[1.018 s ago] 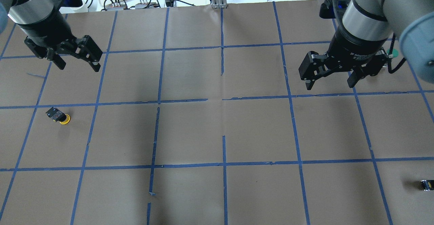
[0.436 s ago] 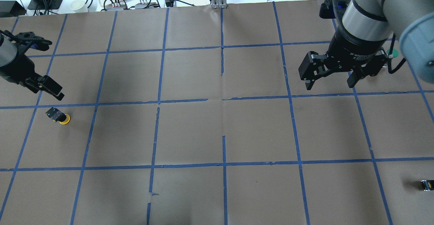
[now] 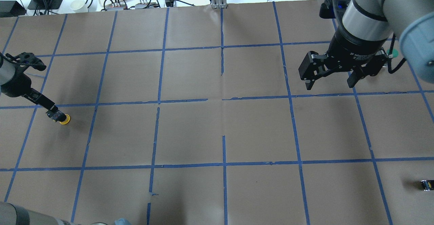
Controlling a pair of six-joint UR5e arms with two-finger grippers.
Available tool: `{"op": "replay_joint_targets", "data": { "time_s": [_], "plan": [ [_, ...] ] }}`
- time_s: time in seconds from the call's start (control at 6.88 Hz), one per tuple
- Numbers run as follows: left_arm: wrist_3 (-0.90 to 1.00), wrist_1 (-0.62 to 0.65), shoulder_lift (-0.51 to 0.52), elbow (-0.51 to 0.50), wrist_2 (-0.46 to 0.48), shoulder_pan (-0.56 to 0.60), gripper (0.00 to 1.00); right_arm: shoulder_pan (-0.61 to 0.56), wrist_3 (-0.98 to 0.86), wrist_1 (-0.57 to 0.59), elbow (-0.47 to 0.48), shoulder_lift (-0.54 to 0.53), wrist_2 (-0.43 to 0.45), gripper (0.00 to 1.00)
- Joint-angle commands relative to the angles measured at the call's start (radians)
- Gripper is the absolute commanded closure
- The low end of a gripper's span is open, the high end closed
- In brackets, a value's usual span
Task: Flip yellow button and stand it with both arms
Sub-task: 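Lower the left gripper onto the yellow-capped button and grasp its base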
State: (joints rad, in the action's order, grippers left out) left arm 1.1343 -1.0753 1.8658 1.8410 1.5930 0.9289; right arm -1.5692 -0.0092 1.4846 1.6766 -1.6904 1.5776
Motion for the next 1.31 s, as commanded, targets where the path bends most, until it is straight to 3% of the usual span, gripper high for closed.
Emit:
{"op": "replay_joint_targets", "data": {
  "time_s": [0.0,0.29,0.44,0.58,0.73,1.02,1.16],
  "plan": [
    [0.038,0.091,0.019,0.036,-0.013,-0.015,0.05,0.000,0.000,-0.001,0.000,0.000,-0.001,0.00],
    [0.079,0.147,0.026,0.093,-0.013,-0.016,0.08,-0.002,0.000,0.000,0.000,0.000,-0.001,0.00],
    [0.087,0.147,0.023,0.093,-0.013,-0.016,0.26,-0.002,0.001,0.002,0.002,-0.002,-0.001,0.00],
    [0.132,0.147,0.018,0.089,-0.011,-0.016,0.53,-0.002,0.002,0.002,0.000,0.000,-0.001,0.00],
    [0.142,0.147,0.013,0.087,-0.013,-0.016,0.71,-0.002,0.000,0.002,0.002,0.000,0.001,0.00],
    [0.172,0.097,-0.035,0.081,-0.085,0.008,0.82,-0.002,0.000,0.002,0.002,0.000,0.001,0.00],
    [0.150,0.001,-0.096,0.081,-0.129,0.043,0.84,-0.002,0.001,0.003,0.000,0.000,0.001,0.00]
  ]
}}
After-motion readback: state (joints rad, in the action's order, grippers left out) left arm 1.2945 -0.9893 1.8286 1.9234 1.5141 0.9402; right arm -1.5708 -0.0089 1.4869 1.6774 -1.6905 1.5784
